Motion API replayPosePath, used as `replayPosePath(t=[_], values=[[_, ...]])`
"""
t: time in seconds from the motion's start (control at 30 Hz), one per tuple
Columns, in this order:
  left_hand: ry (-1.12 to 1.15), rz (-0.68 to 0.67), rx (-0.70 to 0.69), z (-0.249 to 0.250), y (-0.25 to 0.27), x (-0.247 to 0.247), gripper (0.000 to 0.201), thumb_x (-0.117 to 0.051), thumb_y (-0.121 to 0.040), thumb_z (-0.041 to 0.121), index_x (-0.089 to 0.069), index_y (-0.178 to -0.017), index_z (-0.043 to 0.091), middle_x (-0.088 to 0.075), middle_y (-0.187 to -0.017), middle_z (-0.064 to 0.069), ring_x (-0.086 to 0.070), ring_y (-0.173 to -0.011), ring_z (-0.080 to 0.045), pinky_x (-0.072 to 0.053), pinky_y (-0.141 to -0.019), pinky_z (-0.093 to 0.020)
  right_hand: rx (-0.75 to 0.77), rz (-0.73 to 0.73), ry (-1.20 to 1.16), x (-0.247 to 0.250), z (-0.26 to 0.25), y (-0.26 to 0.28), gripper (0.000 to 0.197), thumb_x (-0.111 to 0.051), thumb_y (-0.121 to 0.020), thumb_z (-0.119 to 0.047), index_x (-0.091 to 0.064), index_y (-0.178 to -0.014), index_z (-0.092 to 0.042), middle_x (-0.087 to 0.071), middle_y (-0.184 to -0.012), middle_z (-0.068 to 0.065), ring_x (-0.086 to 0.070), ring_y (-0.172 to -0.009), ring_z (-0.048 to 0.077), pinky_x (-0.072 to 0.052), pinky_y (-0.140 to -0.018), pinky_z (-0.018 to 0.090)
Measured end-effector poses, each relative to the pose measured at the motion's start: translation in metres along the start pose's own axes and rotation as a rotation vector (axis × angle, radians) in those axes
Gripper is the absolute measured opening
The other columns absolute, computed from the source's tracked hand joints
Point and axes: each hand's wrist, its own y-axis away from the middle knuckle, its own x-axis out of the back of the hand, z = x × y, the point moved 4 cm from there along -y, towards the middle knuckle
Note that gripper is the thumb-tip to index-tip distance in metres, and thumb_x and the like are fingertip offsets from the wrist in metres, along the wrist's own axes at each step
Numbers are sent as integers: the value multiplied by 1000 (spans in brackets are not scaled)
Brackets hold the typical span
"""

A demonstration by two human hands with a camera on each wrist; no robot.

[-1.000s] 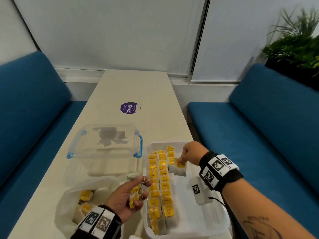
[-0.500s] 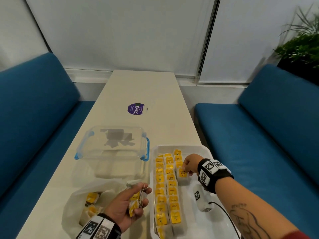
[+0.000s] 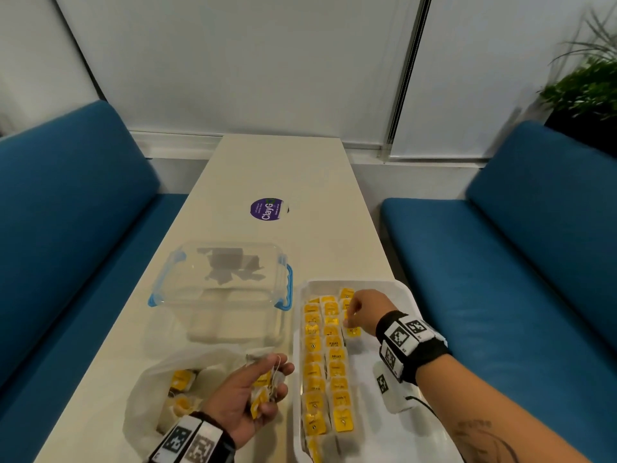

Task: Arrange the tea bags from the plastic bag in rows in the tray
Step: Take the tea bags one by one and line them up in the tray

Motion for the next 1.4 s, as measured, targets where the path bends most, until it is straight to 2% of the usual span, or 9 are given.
replayPosePath(t=[0.2, 0.37, 0.47, 0.73, 0.8, 0.87, 1.0, 1.23, 1.4], values=[[-7, -13, -19, 1, 4, -8, 24, -62, -66, 18, -59, -86, 5, -64, -79, -11, -54, -42, -15, -30, -31, -11, 346, -619, 194, -50, -49, 86, 32, -71, -80, -17, -67, -111, -13, -57, -77, -4, -54, -77, 14, -46, -77, 26], [-29, -41, -28, -1, 9, -12, 24, -62, -66, 19, -59, -86, 5, -62, -84, -12, -54, -42, -15, -30, -31, -11, 388, -651, 424, -78, -54, 99, 39, -69, -82, -15, -62, -120, -13, -55, -84, 0, -51, -85, 19, -41, -61, 23], [-37, -58, -23, -3, 11, -12, 25, -63, -66, 19, -59, -87, 5, -63, -85, -12, -54, -43, -15, -31, -31, -11, 359, -707, 371, -84, -53, 102, 34, -70, -79, -11, -67, -113, -14, -63, -90, 4, -56, -87, 19, -45, -65, 24], [-99, -64, -35, -6, 14, -13, 26, -65, -65, 19, -61, -86, 5, -63, -85, -11, -54, -45, -14, -31, -31, -12, 376, -521, 360, -69, -57, 103, 28, -67, -84, -17, -66, -108, -3, -67, -106, 14, -52, -84, 18, -43, -68, 25], [-195, -38, -68, -4, 17, -14, 31, -68, -61, 20, -61, -88, 5, -63, -82, -9, -53, -48, -14, -30, -32, -13, 332, -419, 176, -48, -54, 100, 18, -66, -85, -16, -67, -99, -6, -67, -95, 10, -52, -81, 14, -43, -69, 22], [-294, -20, -96, -3, 18, -17, 39, -71, -58, 22, -62, -93, 6, -62, -78, -6, -51, -52, -13, -29, -32, -14, 273, -342, -75, -25, -49, 97, 6, -63, -87, -15, -62, -81, -16, -60, -73, 0, -52, -67, 10, -40, -55, 16], [-449, -56, -114, -7, 18, -27, 45, -81, -60, 22, -64, -100, 11, -61, -81, -2, -50, -57, -11, -29, -36, -14, 194, -237, -422, 2, -41, 96, 18, -60, -89, -11, -54, -73, -19, -57, -59, -2, -52, -49, 6, -35, -41, 16], [-523, -48, -190, -8, 8, -44, 5, -64, -84, 12, -61, -88, 14, -57, -65, 0, -46, -53, -10, -26, -38, -14, 128, -166, -738, 0, -29, 89, 17, -66, -84, -3, -55, -76, -13, -57, -62, 5, -53, -50, 11, -36, -36, 18], [-493, -2, -180, -8, -2, -45, 4, -63, -85, 13, -63, -89, 13, -55, -72, -3, -47, -58, -12, -27, -37, -14, 79, -16, -605, 5, -15, 83, 22, -70, -81, -7, -58, -64, -15, -58, -60, 1, -51, -50, 9, -40, -42, 16]])
